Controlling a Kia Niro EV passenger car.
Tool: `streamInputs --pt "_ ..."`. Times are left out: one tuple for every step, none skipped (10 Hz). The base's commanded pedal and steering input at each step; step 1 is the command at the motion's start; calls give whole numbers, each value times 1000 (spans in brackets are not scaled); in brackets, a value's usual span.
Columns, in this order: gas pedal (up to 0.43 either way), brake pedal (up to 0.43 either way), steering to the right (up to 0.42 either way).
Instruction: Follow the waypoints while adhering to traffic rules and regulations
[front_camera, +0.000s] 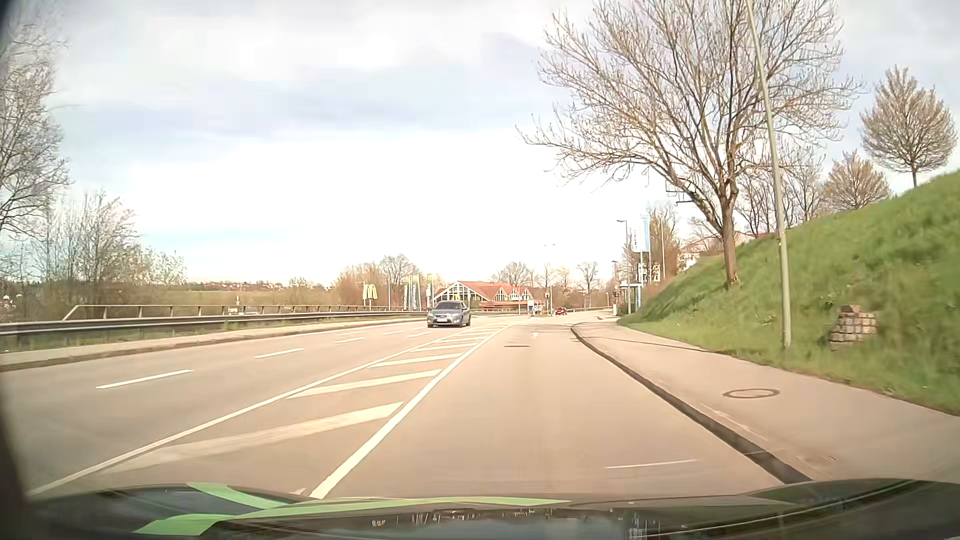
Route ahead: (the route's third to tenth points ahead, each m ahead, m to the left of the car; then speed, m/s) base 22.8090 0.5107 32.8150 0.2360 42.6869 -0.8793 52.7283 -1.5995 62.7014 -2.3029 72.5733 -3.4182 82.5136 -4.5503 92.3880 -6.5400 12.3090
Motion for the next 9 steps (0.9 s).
streamInputs --pt "0 30 8" --pt "0 43 8" --pt "0 55 7" --pt "0 67 7" --pt "0 79 8" --pt "0 79 8" --pt "0 98 7" --pt "0 110 7" --pt "0 128 7"
